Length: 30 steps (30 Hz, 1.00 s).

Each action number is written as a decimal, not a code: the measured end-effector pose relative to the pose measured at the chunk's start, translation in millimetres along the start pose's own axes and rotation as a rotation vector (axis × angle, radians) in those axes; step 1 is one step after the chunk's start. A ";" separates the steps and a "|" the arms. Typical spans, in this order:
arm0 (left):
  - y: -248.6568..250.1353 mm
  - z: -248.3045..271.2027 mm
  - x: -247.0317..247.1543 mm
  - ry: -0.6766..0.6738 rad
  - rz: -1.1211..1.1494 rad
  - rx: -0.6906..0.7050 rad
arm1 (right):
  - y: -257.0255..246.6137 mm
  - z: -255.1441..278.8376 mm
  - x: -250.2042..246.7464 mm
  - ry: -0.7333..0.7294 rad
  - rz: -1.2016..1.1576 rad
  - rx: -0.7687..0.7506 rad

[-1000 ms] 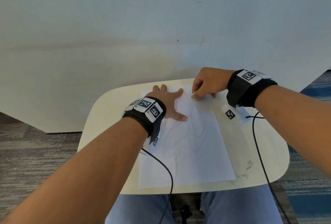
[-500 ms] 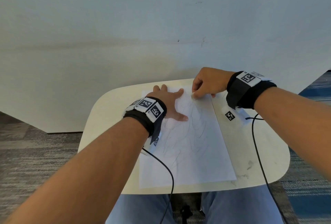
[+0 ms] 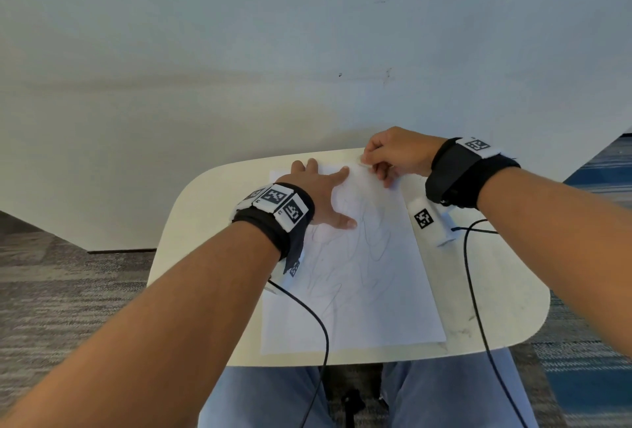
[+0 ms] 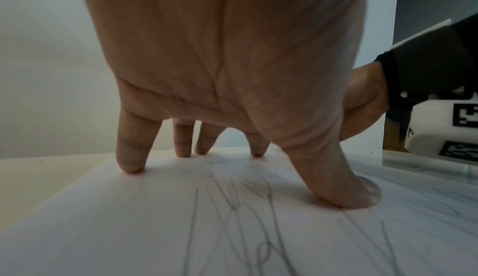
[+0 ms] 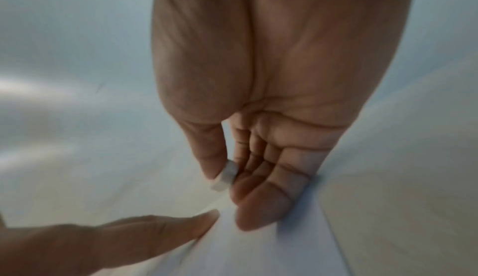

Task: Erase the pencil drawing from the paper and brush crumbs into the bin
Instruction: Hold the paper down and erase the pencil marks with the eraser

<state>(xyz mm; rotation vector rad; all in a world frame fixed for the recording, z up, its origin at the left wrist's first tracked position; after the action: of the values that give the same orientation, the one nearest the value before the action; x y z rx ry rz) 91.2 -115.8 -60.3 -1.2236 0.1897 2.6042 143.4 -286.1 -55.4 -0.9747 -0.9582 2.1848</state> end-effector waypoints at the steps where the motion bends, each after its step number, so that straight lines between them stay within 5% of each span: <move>1: 1.9 1.4 -0.5 -0.003 -0.020 -0.002 | 1.6 -0.3 1.8 0.012 -0.059 0.018; 6: 53.9 9.8 5.2 0.133 -0.078 0.183 | 5.1 -3.7 5.7 0.011 -0.093 0.033; 9: 78.5 8.5 25.1 0.014 0.000 0.209 | 4.5 -5.1 6.9 0.005 -0.113 0.041; 19: -27.6 26.9 47.7 -0.015 0.161 -0.328 | 2.6 -2.3 10.4 0.004 -0.083 0.044; 22: 5.9 27.1 41.6 0.092 0.088 -0.044 | 0.8 -1.7 11.1 0.010 -0.069 0.046; 25: 30.6 21.8 44.5 0.045 0.066 0.133 | -0.6 -0.1 12.6 0.027 -0.034 0.044; 30: -27.1 24.0 50.3 -0.018 0.175 -0.274 | -0.7 0.6 15.0 0.027 0.003 0.060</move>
<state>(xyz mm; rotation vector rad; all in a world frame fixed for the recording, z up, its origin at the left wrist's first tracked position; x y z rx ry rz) 50.3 -75.5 -84.0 -1.3238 -0.0709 2.8654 134.3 -275.2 -60.4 -0.9764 -0.8745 2.1846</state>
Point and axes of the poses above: each hand's wrist, its own z-axis away from the middle knuckle, its own x-axis out of the palm, y = z × x, the point moved 3 cm from there along -z, towards the middle knuckle, and after that the axes turned 8 degrees about -y, right-handed, at the moved point
